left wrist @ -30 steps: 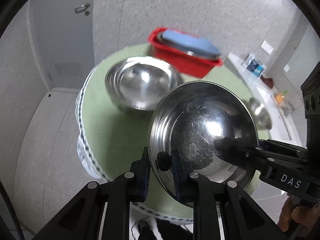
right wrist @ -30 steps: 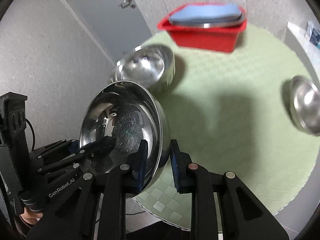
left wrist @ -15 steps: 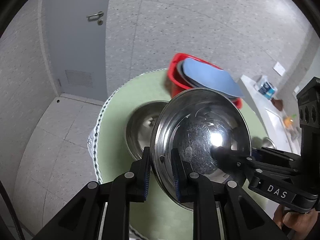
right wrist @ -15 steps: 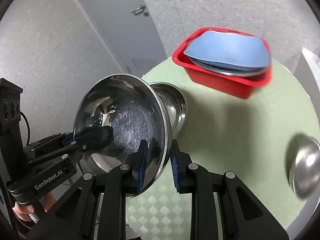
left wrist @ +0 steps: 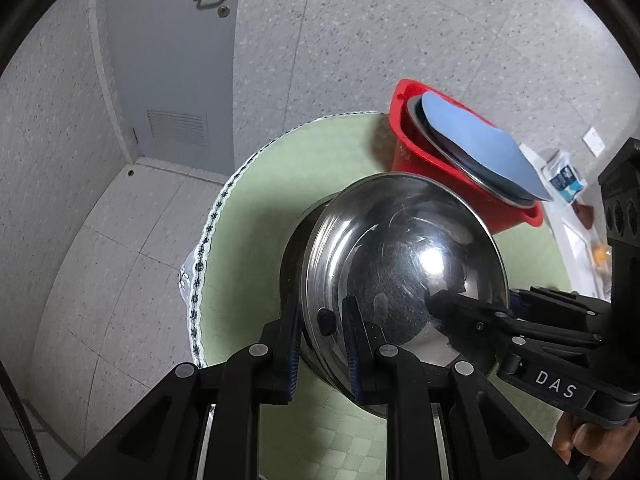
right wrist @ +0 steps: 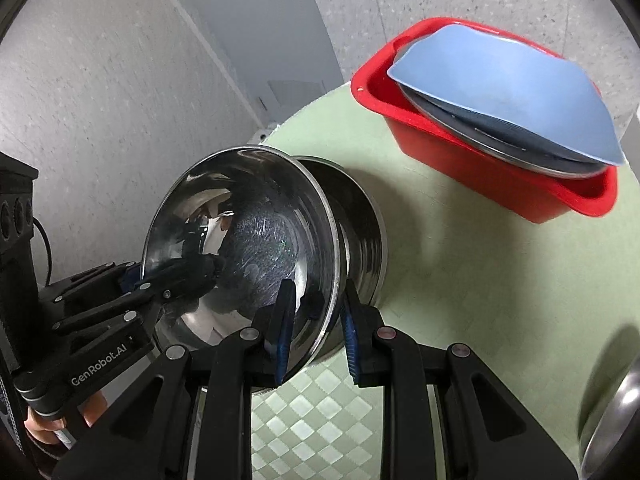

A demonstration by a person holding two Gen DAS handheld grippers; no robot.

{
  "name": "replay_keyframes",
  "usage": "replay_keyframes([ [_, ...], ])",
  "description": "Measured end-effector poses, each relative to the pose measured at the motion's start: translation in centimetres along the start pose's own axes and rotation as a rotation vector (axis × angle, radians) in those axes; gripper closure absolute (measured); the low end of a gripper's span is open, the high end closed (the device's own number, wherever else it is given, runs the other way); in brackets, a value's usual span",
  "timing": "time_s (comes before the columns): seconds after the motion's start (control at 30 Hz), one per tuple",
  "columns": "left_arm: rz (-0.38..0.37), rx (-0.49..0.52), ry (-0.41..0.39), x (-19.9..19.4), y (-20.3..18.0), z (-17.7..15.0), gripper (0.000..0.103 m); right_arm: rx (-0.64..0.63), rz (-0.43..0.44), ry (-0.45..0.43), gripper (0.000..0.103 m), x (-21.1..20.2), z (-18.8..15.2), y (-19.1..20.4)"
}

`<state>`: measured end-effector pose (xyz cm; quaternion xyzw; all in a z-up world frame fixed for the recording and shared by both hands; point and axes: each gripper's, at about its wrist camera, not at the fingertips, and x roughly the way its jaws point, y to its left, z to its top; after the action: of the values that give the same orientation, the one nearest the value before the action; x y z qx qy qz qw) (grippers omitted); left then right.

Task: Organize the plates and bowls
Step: 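Carry the steel bowl onto another steel bowl and open both grippers, then move both grippers to the small steel bowl and grasp its rim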

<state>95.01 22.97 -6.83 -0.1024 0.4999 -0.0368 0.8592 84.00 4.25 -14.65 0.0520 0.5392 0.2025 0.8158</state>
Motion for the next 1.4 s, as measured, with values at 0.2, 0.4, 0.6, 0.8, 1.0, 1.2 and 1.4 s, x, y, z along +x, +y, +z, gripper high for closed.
replay_keyframes([
  [0.2, 0.003, -0.002, 0.017, 1.5, -0.8, 1.1, 0.086, -0.018, -0.027, 0.001, 0.077, 0.2, 0.5, 0.8],
  [0.4, -0.002, -0.002, 0.022, 2.2, -0.3, 1.4, 0.086, -0.015, -0.019, 0.008, 0.071, 0.2, 0.6, 1.4],
  [0.6, 0.000, 0.007, 0.022, 2.7, -0.2, 1.2, 0.085, -0.021, -0.029, 0.002, 0.059, -0.7, 0.4, 2.0],
  [0.8, -0.003, -0.003, 0.014, 2.6, 0.4, 0.8, 0.085, -0.015, -0.068, -0.018, 0.056, -1.5, 0.0, 2.1],
  [1.0, 0.001, -0.004, 0.007, 2.6, 0.4, 0.9, 0.085, -0.003, -0.096, -0.034, 0.056, -2.1, -0.8, 1.3],
  [1.2, -0.023, 0.000, -0.017, 1.6, -0.1, 0.5, 0.061, 0.039, -0.100, -0.048, 0.056, -2.0, -1.7, 0.0],
  [1.4, 0.000, 0.011, -0.074, -0.5, -0.9, -0.7, 0.033, 0.062, -0.091, -0.105, 0.055, -3.7, -2.7, -0.2],
])
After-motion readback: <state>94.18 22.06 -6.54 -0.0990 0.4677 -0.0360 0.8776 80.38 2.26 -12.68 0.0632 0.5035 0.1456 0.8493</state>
